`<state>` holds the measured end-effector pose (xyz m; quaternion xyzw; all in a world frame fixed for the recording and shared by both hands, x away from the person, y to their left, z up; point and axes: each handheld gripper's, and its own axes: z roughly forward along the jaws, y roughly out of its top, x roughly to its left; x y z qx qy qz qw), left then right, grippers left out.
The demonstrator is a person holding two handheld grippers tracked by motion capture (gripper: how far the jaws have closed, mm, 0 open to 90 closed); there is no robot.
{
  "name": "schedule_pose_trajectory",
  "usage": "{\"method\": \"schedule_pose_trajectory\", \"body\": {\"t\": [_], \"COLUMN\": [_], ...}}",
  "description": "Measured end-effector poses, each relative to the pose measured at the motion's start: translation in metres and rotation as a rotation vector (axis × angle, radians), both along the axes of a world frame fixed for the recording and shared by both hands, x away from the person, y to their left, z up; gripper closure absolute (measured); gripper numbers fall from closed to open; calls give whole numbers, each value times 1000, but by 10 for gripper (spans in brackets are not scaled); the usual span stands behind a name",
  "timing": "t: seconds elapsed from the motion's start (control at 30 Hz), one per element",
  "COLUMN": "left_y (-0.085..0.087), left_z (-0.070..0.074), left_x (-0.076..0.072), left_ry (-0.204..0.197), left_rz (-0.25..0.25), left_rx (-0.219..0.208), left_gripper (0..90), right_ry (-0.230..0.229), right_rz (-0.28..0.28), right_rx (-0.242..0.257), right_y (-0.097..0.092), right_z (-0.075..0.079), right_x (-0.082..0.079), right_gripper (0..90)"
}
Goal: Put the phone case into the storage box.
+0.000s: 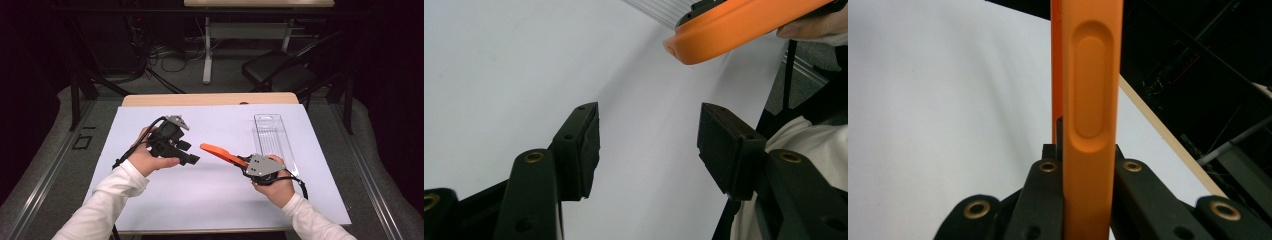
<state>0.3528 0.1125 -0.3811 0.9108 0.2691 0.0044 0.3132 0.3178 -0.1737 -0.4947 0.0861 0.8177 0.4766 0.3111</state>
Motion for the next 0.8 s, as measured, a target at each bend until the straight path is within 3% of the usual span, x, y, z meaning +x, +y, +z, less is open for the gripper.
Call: {"method": "schedule_pose_trajectory", "body": {"t": [0.23, 0.47, 0.57, 0.8], "left_y": [1, 2, 2, 0], "left_z": [0, -2, -3, -3], "left_x": [0, 1, 2, 2], "left_ry": [-40, -27, -29, -30], "left_rz": [-9, -8, -16, -24], "left_rx": [-18, -50, -51, -101], "left_gripper": [433, 433, 433, 449], "right_ry": [45, 99, 106, 129], "right_rz": [10, 24, 28, 41], "right_rx": [56, 116, 123, 151], "right_y": [0, 0, 0, 1], "right_z": [-1, -4, -5, -7], "right_x": [2, 3, 3, 2], "right_gripper": [872, 872, 872, 872]}}
